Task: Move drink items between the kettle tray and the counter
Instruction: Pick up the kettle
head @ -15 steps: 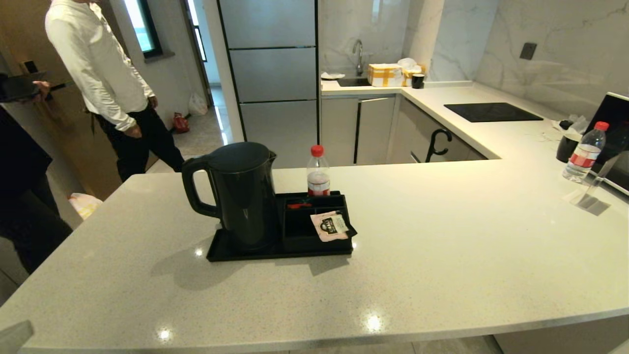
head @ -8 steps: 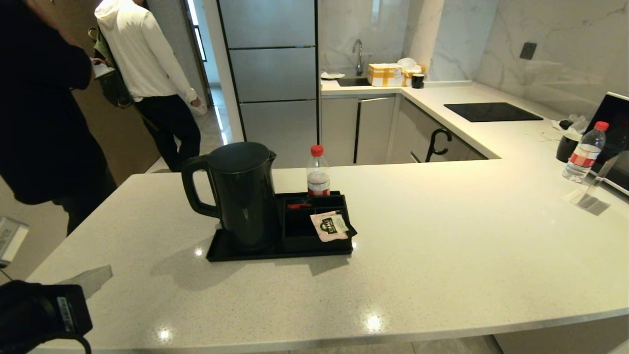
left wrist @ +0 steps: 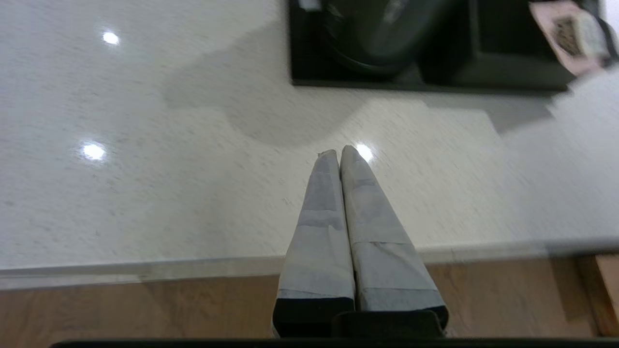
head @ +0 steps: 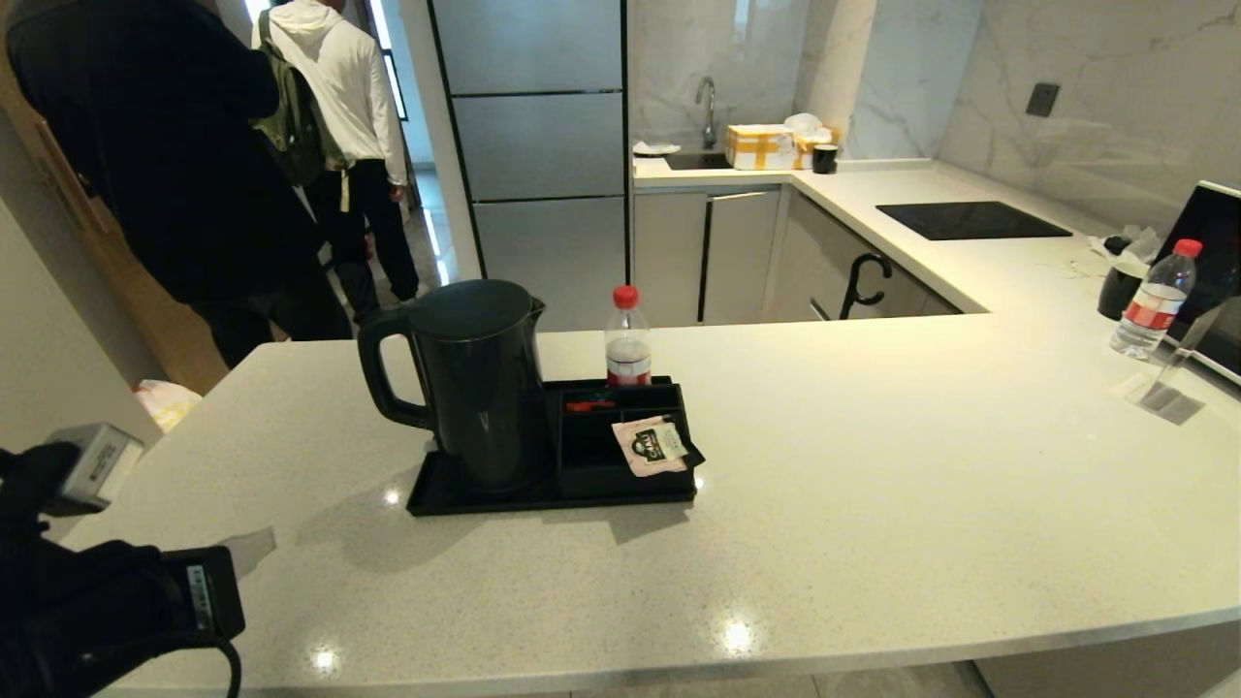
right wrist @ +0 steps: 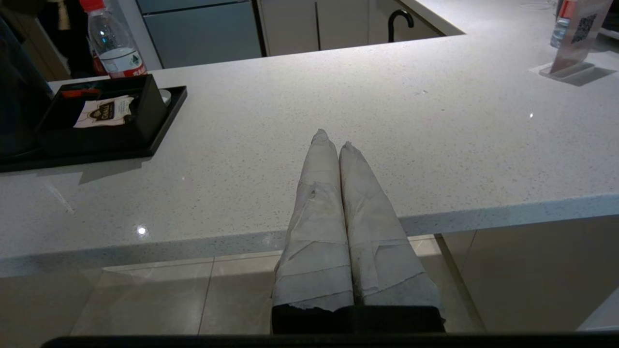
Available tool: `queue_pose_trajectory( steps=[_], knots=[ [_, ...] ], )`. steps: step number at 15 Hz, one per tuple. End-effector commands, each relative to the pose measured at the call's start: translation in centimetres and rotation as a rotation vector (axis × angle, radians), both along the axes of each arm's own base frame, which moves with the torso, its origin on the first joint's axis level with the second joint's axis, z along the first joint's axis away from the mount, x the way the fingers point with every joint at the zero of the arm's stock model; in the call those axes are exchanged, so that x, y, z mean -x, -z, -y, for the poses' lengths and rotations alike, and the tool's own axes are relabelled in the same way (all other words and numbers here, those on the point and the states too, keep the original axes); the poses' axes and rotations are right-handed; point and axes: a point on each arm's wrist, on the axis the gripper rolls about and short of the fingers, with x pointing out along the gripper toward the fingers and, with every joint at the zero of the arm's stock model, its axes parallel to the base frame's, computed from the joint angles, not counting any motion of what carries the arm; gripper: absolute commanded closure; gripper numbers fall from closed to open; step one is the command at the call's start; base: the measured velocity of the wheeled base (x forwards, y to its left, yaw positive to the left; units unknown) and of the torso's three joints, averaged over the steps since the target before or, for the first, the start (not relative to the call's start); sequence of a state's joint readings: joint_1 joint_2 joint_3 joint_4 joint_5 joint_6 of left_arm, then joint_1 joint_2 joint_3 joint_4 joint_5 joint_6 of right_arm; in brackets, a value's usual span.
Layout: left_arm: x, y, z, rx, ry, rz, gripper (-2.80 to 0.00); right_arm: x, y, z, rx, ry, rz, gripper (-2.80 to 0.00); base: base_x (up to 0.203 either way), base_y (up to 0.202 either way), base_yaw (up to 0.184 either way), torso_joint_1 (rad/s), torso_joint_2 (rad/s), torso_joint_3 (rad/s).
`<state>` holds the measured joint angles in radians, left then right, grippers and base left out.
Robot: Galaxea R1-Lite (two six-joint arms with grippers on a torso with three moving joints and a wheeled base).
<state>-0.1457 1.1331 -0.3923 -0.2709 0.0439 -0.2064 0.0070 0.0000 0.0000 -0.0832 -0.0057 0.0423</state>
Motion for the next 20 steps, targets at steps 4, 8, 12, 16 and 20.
queue_pose_trajectory(
  steps=[4, 8, 12, 16, 20],
  knots=[
    [-6.1, 1.8, -0.2, -0.106, -0.153, -0.014, 0.0, -0.3, 0.9, 0.0, 0.0, 0.0, -0.031, 0.0, 0.0, 0.0, 0.0, 0.0, 0.0, 0.0],
    [-10.9, 3.2, 0.0, -0.176, -0.163, 0.112, 0.0, -0.3, 0.9, 0.0, 0.0, 0.0, -0.031, 0.0, 0.0, 0.0, 0.0, 0.0, 0.0, 0.0],
    [-13.6, 4.5, 0.4, -0.216, -0.146, 0.15, 0.0, -0.3, 0.9, 0.0, 0.0, 0.0, -0.033, 0.0, 0.0, 0.0, 0.0, 0.0, 0.0, 0.0],
    [-17.7, 5.7, 0.8, -0.241, -0.134, 0.129, -2.8, -0.3, 0.9, 0.0, 0.0, 0.0, -0.033, 0.0, 0.0, 0.0, 0.0, 0.0, 0.0, 0.0],
    [-19.5, 5.3, 1.0, -0.245, -0.131, 0.114, -2.8, -0.3, 0.9, 0.0, 0.0, 0.0, -0.032, 0.0, 0.0, 0.0, 0.0, 0.0, 0.0, 0.0]
  ],
)
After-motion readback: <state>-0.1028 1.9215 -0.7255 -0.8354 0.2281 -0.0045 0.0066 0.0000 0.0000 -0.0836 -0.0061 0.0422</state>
